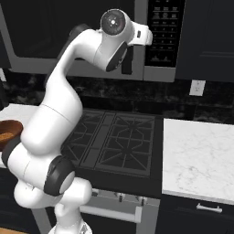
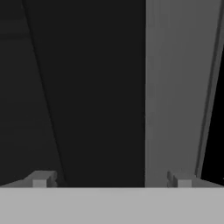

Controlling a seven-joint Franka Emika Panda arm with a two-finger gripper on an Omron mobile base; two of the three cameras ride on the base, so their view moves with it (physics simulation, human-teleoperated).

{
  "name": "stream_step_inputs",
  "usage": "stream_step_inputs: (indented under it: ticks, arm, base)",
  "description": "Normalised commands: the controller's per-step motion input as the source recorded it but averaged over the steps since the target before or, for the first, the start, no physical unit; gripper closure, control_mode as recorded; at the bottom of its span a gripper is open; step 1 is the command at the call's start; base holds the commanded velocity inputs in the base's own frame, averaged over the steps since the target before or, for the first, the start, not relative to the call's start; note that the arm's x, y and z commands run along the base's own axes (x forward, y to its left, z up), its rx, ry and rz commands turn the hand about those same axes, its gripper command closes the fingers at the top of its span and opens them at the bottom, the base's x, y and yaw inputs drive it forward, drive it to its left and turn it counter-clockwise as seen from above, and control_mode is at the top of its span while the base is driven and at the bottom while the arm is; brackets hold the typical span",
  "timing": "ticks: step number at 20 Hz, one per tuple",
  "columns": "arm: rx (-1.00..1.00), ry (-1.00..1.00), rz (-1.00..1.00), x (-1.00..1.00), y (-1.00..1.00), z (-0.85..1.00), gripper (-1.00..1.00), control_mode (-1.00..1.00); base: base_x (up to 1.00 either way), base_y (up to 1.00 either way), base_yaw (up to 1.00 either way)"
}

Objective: Open the microwave, place the bowl with waffle inside the microwave, then close the microwave door and turn it on.

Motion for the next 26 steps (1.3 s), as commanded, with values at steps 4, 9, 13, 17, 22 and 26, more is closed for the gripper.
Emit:
stream_step_inputs:
  ticks: [4, 9, 13, 17, 22, 26]
  arm:
    - [0.00, -0.13, 0.00, 0.28, 0.00, 0.00, -1.00, -1.00]
    - [0.00, -0.02, 0.03, 0.09, 0.00, 0.00, 1.00, -1.00]
    - [0.00, 0.00, 0.01, 0.01, 0.00, 0.00, 1.00, -1.00]
    - [0.00, -0.01, 0.00, -0.09, 0.02, 0.00, 1.00, -1.00]
    - [0.00, -0.02, -0.15, -0.63, 0.09, 0.00, 1.00, -1.00]
    - [0.00, -0.01, -0.33, -0.80, 0.01, -0.13, 1.00, -1.00]
  base:
    - [0.00, 0.00, 0.00]
    - [0.00, 0.00, 0.00]
    - [0.00, 0.00, 0.00]
    - [0.00, 0.00, 0.00]
    - [0.00, 0.00, 0.00]
    - [0.00, 0.00, 0.00]
